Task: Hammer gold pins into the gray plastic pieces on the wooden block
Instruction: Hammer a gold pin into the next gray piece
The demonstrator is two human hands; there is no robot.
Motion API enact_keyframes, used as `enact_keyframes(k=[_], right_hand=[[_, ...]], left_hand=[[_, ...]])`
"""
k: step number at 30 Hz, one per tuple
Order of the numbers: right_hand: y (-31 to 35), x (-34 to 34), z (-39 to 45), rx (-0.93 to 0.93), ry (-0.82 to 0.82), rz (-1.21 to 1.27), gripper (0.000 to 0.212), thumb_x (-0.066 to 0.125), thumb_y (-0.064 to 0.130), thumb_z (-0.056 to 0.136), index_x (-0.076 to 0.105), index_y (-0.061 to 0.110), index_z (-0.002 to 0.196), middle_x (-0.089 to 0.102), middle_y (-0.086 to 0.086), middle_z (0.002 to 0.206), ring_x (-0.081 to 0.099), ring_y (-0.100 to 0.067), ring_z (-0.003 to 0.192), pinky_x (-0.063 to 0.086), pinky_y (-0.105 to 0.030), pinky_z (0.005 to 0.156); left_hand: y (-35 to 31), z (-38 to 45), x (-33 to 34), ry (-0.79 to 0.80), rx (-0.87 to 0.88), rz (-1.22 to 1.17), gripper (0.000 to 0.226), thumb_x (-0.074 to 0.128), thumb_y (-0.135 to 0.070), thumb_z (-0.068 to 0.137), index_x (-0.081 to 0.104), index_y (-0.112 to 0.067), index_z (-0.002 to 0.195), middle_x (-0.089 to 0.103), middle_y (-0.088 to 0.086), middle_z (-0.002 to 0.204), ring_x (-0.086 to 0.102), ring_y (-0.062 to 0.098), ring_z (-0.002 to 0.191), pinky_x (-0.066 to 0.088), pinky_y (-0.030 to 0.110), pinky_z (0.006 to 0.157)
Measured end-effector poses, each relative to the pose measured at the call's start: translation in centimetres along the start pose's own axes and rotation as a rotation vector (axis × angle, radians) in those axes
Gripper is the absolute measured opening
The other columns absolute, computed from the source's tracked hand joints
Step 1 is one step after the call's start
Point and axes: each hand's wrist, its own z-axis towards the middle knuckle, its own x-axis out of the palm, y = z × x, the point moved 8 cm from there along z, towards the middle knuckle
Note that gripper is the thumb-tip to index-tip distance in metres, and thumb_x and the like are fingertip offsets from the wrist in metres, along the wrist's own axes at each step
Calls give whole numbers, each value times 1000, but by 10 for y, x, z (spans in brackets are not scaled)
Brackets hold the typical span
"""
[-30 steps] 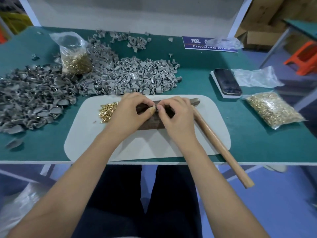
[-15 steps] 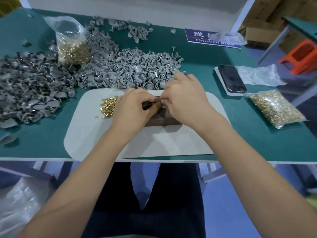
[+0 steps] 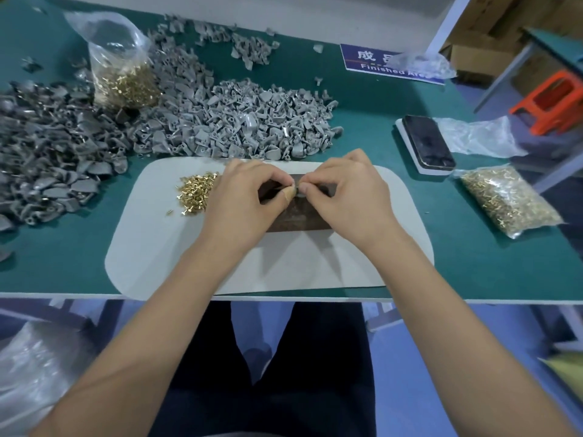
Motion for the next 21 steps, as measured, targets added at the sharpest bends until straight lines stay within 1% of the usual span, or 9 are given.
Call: enact_keyframes(k=[6,8,10,12,14,16,18,19,21], right_hand=[[-1,3,2,13,19,-5,11,68,39,93,77,41,90,62,15,81,44,-17,93,35,-31,67],[5,0,-3,-37,0,32,9,70,33,93,79,35,93,63,11,83,45,-18,92,34,-32,71],[0,-10,-11,-40,-59,110,17,73,29,92,78,25,108,67,5,93,50,-21,94,40,-31,82],[-23,-28,-25,69,-180,125,21,70,30,95,76,22,113,69,3,98,56,-24,98,42,-32,88],[-54,-45,-43,240,-256,0,19,62,37,97,76,26,103,69,4,98,57,-25,101,45,-36,79],[-80,-46,-64,408,-171,-195,27,56,48,96,71,26,104,68,4,98,57,-26,101,44,-36,70],[-90,-34,-78,481,10,-254,36,57,52,96,66,24,117,63,0,106,58,-28,102,48,-39,73],[-92,-28,-81,484,72,-241,36,58,49,98,64,22,121,60,-1,110,58,-30,101,49,-40,75],[-92,-28,-81,463,104,-270,31,52,38,104,62,16,124,54,-6,113,59,-34,95,47,-42,74]], left_hand=[[-2,1,-1,32,-10,28,6,71,-37,90,73,-34,95,63,-16,92,51,18,98,45,44,87],[-6,2,-2,48,-11,61,6,70,-38,91,73,-35,95,64,-15,94,50,18,97,46,44,86],[-7,2,0,77,-18,109,7,69,-40,91,72,-36,96,65,-14,98,49,17,98,45,41,85],[-8,3,-1,97,-20,144,8,67,-44,92,71,-37,96,63,-16,99,47,15,98,43,37,81],[-10,5,-2,107,-20,173,9,66,-46,93,70,-38,96,61,-18,98,47,13,98,39,35,79],[-12,7,-3,116,-20,193,9,65,-45,93,69,-38,97,60,-19,98,47,13,98,40,35,80],[-13,6,-3,119,-21,205,10,65,-45,93,70,-37,98,59,-18,99,47,13,99,41,36,81],[-13,6,-4,117,-19,212,10,65,-44,94,70,-36,99,60,-18,99,48,13,99,42,36,82],[-13,6,-4,117,-13,228,11,65,-43,94,71,-35,100,62,-15,101,49,15,100,43,37,84]])
